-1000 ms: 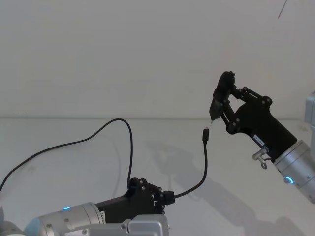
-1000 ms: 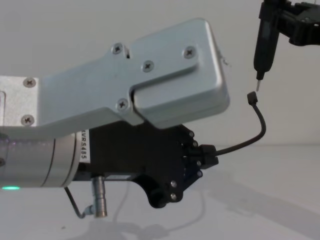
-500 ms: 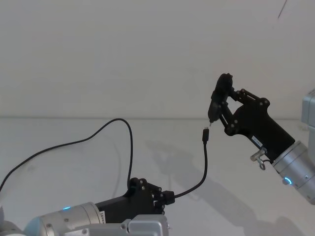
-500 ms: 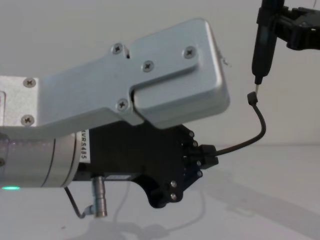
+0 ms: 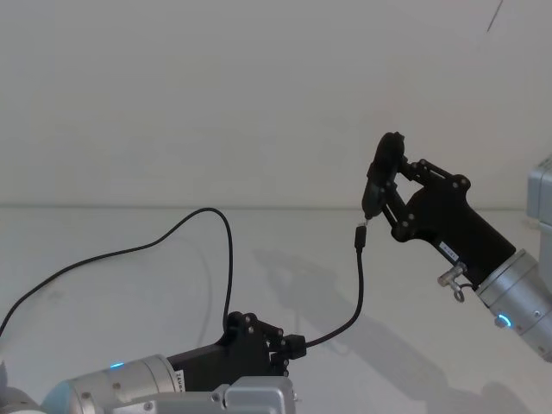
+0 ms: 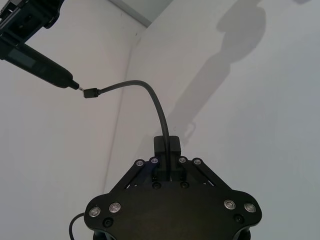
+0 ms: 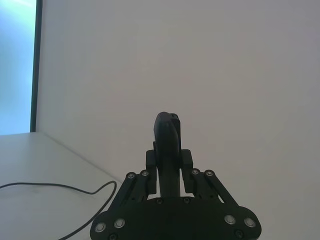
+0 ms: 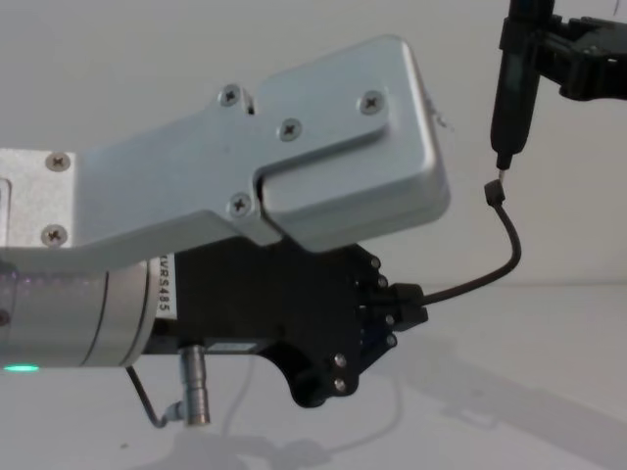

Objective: Pick up the data cable with the one hand.

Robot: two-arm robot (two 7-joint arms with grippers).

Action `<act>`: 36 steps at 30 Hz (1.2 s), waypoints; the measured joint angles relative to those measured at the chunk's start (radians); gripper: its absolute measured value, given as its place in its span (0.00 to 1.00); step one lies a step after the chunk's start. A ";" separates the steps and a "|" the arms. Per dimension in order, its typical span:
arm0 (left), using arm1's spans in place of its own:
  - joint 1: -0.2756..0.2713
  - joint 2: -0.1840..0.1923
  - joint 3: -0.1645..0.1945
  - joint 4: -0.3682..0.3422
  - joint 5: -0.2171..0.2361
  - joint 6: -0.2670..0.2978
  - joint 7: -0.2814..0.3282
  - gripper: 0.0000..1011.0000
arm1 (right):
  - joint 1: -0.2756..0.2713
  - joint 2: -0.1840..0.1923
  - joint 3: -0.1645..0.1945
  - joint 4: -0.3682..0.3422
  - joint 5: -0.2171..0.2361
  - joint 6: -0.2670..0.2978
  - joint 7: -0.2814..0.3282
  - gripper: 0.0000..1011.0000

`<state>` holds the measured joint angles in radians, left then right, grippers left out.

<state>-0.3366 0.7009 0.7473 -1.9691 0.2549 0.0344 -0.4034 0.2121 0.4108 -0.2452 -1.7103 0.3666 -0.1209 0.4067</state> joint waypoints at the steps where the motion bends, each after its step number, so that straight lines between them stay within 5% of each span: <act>1: 0.000 0.000 0.000 0.000 0.000 0.000 0.000 0.04 | -0.001 0.001 -0.001 -0.003 0.000 0.002 0.000 0.28; 36: 0.000 0.000 0.000 0.000 0.000 0.000 0.000 0.04 | -0.008 0.003 -0.008 -0.023 -0.002 0.013 -0.007 0.28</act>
<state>-0.3366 0.7009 0.7472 -1.9691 0.2548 0.0344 -0.4034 0.2037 0.4138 -0.2535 -1.7332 0.3643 -0.1078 0.3995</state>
